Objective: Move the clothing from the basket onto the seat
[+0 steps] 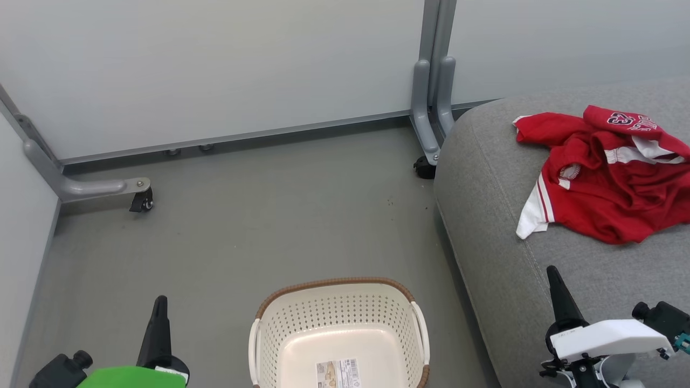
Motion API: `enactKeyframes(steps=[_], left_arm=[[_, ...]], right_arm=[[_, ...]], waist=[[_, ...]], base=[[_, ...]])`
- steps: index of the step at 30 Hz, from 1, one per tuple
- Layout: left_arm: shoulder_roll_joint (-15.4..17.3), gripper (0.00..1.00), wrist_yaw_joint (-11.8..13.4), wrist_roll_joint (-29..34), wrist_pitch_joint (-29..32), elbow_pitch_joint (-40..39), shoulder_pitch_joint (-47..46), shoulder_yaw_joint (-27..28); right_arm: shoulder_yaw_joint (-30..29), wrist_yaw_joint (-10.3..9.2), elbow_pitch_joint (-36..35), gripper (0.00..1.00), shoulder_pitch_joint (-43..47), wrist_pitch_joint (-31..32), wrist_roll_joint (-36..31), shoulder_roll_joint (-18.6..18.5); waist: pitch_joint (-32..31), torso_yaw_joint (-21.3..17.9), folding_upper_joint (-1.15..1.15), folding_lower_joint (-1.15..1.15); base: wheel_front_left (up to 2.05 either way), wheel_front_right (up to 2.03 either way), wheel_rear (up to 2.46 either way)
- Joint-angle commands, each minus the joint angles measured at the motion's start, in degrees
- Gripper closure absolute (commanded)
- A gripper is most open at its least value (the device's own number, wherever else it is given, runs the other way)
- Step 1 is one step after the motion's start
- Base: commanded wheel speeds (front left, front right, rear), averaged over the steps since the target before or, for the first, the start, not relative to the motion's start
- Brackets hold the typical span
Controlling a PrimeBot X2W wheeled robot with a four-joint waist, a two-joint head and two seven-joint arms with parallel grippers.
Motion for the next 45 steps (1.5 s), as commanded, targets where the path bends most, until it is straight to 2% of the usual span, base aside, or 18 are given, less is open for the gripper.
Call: enactKeyframes(steps=[1, 45], left_arm=[[0.54, 1.00, -0.19, -1.96, 0.37, -0.24, -1.98, 0.30], [0.30, 1.00, -0.28, -25.21, 6.65, 2.81, -8.37, 3.39]], right_arm=[[-0.36, -0.03, -0.31, 1.00, -1.75, 0.40, 1.86, -0.33], [-3.58, -0.02, 1.88, 1.00, -6.19, 6.69, 24.95, -0.25]], waist=[[0.08, -0.01, 0.00, 0.00], [2.10, -0.18, 0.00, 0.00]], base=[[0.00, 0.00, 0.00], [0.00, 0.00, 0.00]])
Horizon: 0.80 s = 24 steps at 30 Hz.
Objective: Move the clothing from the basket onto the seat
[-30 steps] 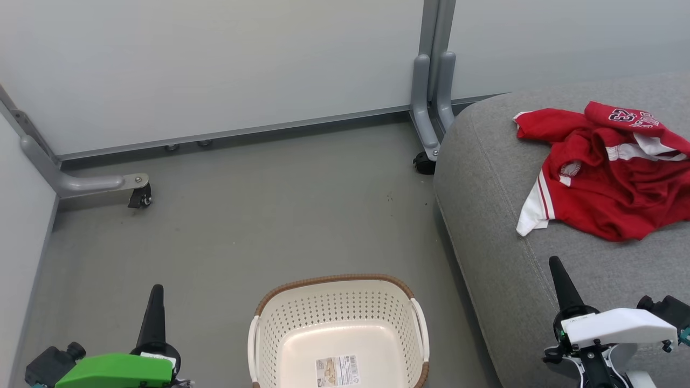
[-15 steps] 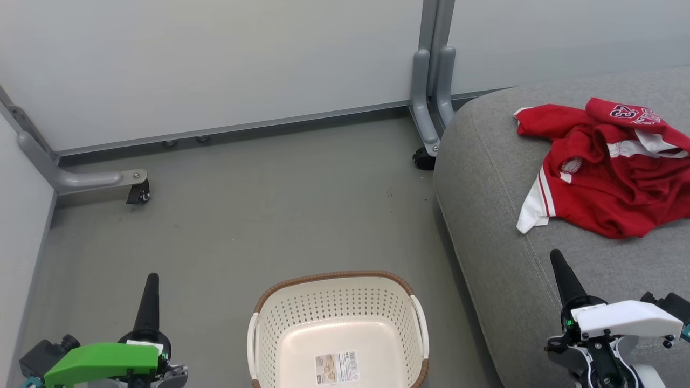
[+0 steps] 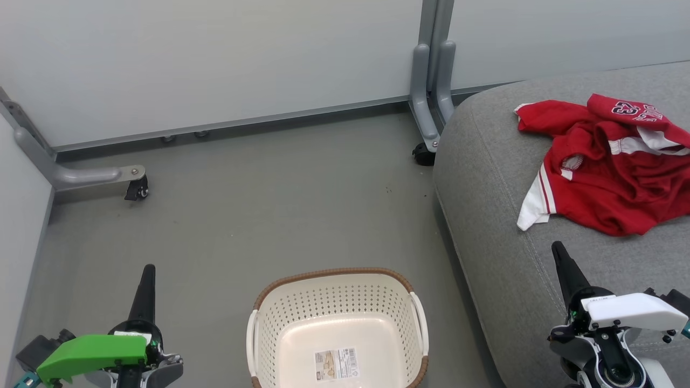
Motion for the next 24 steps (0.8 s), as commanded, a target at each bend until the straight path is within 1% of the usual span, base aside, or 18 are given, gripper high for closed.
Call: enactKeyframes(steps=[1, 24], left_arm=[[0.26, 1.00, -0.28, -1.40, 0.37, -0.09, -1.59, 0.31], [-0.09, 1.00, -0.32, -10.39, 3.07, 1.26, -4.02, 1.82]], right_arm=[[-0.27, 0.03, 0.02, 1.00, -1.16, 0.36, 1.30, -0.18], [-1.78, 0.02, 0.95, 1.00, -2.91, 3.05, 10.33, 0.08]], waist=[[0.07, 0.00, 0.00, 0.00], [1.14, -0.09, 0.00, 0.00]], base=[[0.00, 0.00, 0.00], [0.00, 0.00, 0.00]])
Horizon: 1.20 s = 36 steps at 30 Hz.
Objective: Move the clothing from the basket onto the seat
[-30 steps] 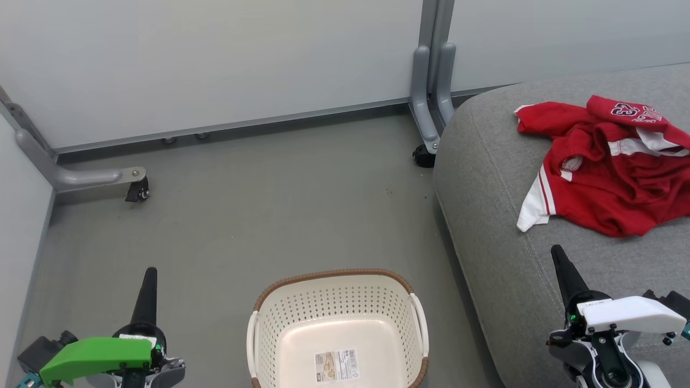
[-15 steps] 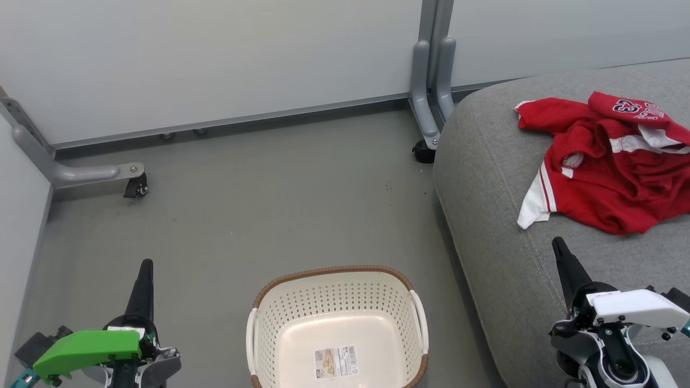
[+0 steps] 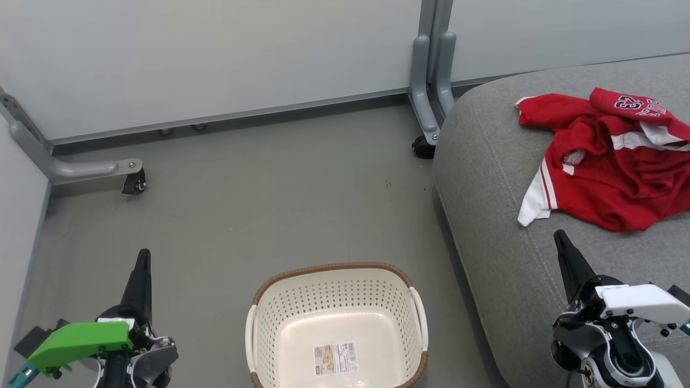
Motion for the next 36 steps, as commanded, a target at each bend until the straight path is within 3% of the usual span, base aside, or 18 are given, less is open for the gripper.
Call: enactKeyframes(steps=[1, 36], left_arm=[[-0.02, 1.00, -0.31, -1.21, 0.36, 0.24, -1.18, 0.40], [-0.57, 1.00, -0.31, -0.58, 1.04, 0.27, -1.33, 1.06]], right_arm=[[-0.24, 0.02, 0.22, 1.00, -0.89, 0.45, 1.22, 0.02], [-1.00, 0.02, 0.29, 1.00, -0.85, 1.09, 0.68, 0.53]], waist=[[0.07, -0.01, 0.00, 0.00], [0.14, -0.01, 0.00, 0.00]], base=[[0.00, 0.00, 0.00], [0.00, 0.00, 0.00]])
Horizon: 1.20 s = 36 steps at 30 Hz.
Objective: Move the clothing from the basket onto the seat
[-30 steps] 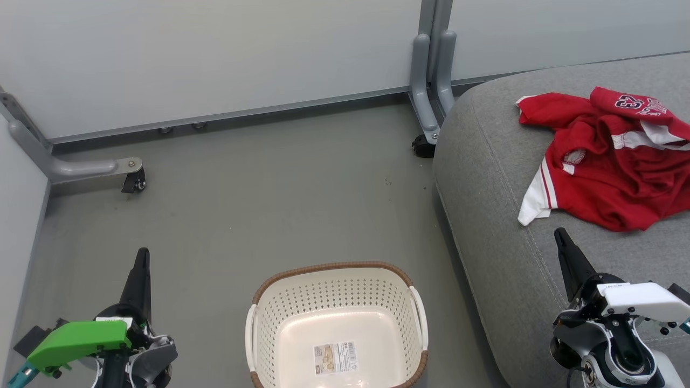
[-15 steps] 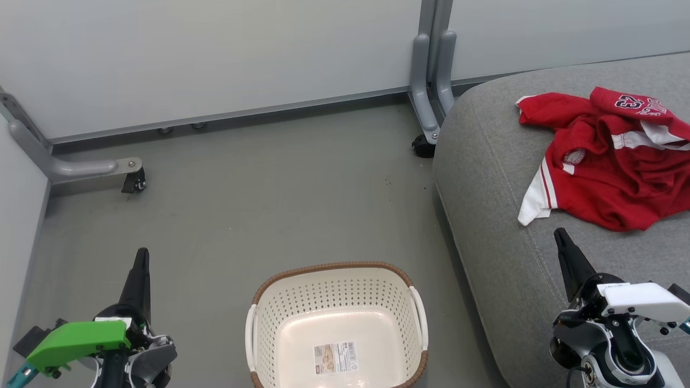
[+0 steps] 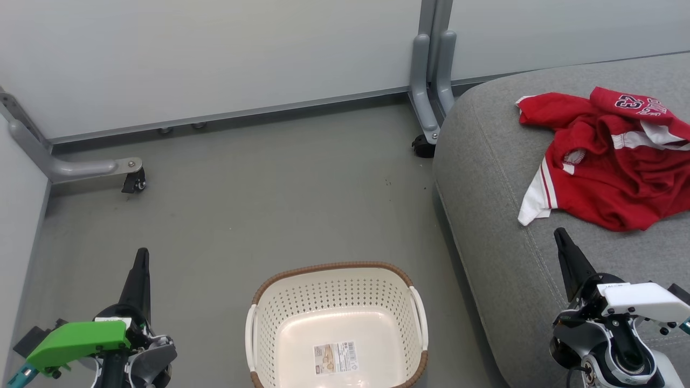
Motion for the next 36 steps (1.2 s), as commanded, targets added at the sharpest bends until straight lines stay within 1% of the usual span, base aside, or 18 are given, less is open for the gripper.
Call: enactKeyframes(steps=[1, 36], left_arm=[[-0.16, 1.00, -0.30, 0.38, 0.20, 0.05, -0.98, 0.12], [-0.40, 1.00, -0.30, 0.74, 0.54, 0.06, -1.04, 0.70]], right_arm=[[-0.22, 0.02, 0.14, 1.00, -0.39, 0.28, -0.29, 0.10], [-0.67, 0.02, 0.16, 1.00, -0.44, 0.61, -0.67, 0.36]], waist=[[0.00, 0.00, 0.00, 0.00], [0.00, 0.00, 0.00, 0.00]], base=[[0.00, 0.00, 0.00], [0.00, 0.00, 0.00]])
